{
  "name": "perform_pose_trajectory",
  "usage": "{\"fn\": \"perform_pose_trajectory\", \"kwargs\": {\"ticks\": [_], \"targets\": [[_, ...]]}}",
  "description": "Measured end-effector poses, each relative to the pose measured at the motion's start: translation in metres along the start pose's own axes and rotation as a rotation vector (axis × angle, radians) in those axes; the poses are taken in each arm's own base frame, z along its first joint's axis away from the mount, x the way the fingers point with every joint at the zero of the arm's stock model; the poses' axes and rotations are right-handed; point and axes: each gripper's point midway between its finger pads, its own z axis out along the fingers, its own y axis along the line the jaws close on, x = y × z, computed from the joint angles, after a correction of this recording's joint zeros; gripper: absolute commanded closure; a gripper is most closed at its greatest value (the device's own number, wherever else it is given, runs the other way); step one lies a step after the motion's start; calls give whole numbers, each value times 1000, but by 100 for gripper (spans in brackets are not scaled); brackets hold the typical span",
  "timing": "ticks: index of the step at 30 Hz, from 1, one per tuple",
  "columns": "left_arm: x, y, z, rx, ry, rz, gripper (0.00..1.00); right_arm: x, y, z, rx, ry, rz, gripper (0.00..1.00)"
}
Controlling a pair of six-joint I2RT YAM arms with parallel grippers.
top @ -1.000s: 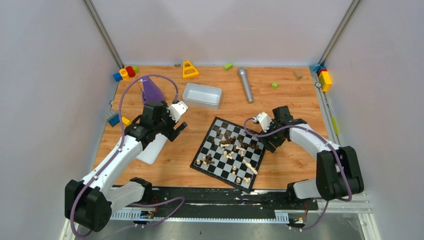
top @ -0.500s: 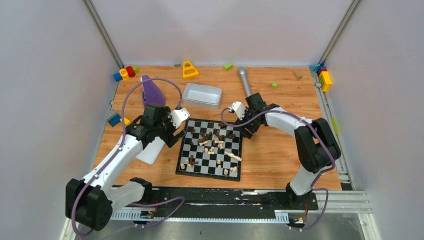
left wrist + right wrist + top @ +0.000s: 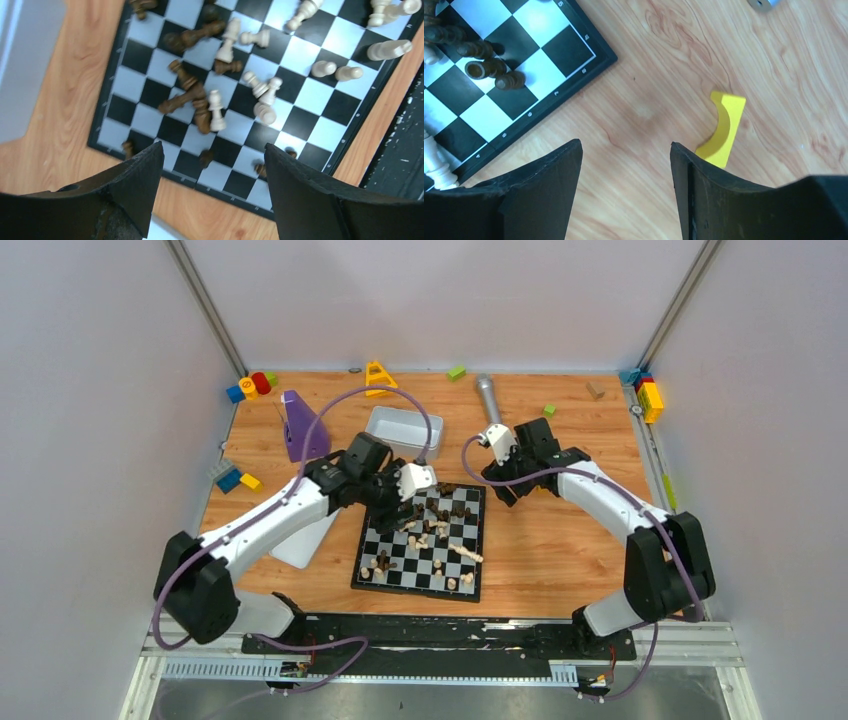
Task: Set up the chess pieces on the board
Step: Pick up the chess piece from the chessboard.
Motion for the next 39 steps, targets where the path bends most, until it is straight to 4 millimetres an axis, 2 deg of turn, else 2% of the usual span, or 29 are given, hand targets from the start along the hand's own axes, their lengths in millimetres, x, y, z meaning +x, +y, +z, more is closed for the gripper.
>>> {"fn": "perform_pose_trajectory", "kwargs": {"ticks": [2,3,5,9,13,20,21,25,27,33,39], "targets": [[-5,-6,11,34,18,14,21,4,-1,-10,16,-6,26,34],[-3,-14,24,75,52,22,21,5,-1,-15,22,-13,37,34],[1,-21,37,112,90,21,22,8,-1,-24,32,-22,58,35],[7,-32,52,168,148,12,26,14,-2,-38,50,-41,92,35],[8,-39,60,200,183,9,32,17,-4,-43,54,-51,120,35],[17,-52,66,242,229,14,44,28,-2,-40,41,-32,144,36],[19,-56,68,255,244,17,54,31,0,-38,36,-27,146,37],[21,-59,67,262,255,20,75,31,1,-38,31,-28,150,39],[22,-62,67,267,262,21,81,31,1,-38,30,-28,151,39],[22,-70,62,264,282,58,90,35,3,-35,25,-22,156,40],[11,-91,41,263,255,139,93,37,4,-34,23,-17,157,40]]}}
